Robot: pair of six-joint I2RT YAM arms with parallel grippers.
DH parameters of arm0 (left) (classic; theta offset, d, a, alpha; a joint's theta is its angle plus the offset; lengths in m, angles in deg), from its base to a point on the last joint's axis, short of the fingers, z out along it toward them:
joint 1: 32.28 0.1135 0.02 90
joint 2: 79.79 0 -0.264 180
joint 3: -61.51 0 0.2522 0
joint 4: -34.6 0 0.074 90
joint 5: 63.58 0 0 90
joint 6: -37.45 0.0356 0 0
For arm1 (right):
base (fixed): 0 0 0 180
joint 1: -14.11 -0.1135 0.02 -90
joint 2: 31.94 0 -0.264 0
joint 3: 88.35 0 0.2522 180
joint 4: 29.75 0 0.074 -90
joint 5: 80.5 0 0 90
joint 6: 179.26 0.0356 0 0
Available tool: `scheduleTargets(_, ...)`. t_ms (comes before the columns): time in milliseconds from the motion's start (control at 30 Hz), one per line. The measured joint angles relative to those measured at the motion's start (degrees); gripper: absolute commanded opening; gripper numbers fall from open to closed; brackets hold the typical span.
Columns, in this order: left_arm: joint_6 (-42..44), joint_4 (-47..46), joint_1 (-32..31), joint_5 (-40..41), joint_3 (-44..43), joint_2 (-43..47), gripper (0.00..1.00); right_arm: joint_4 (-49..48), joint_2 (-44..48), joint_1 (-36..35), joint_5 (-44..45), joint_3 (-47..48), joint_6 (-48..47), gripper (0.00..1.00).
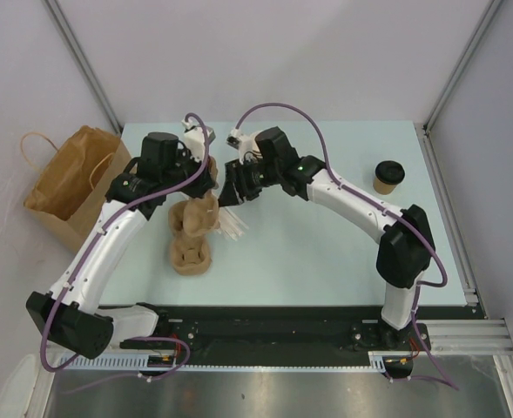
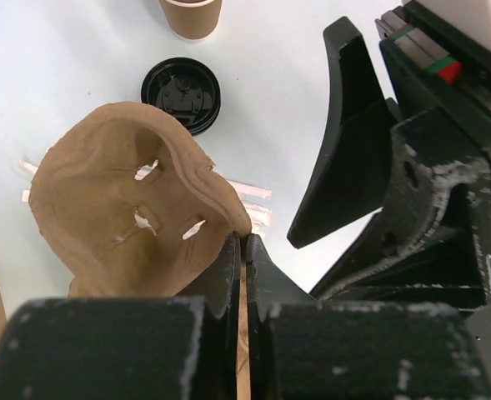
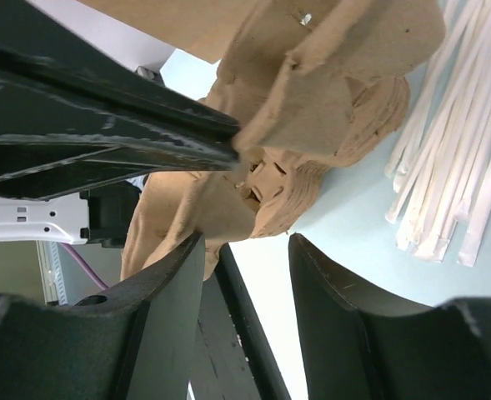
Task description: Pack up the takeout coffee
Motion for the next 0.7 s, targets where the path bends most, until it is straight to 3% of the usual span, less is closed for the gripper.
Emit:
scheduleTargets(200,0.04,-0.44,-0.11,0.50,0.00,-0.02,0.00,0.37,-0.20,0.72,0.04,0.00,0.22,0.54)
scheduleTargets(333,0.04,-1.16,-0.13,1.29,0.02,-0.02,0.00,0.28,-0.11,2.01,-0.02,-0.02,0.87,0.65)
scheduleTargets(700,0.02,-2.23,-0.13,1.57,0.09,-0.55,0.00,-1.66,3.10,2.05,-0.85,-0.09,3.19,0.62)
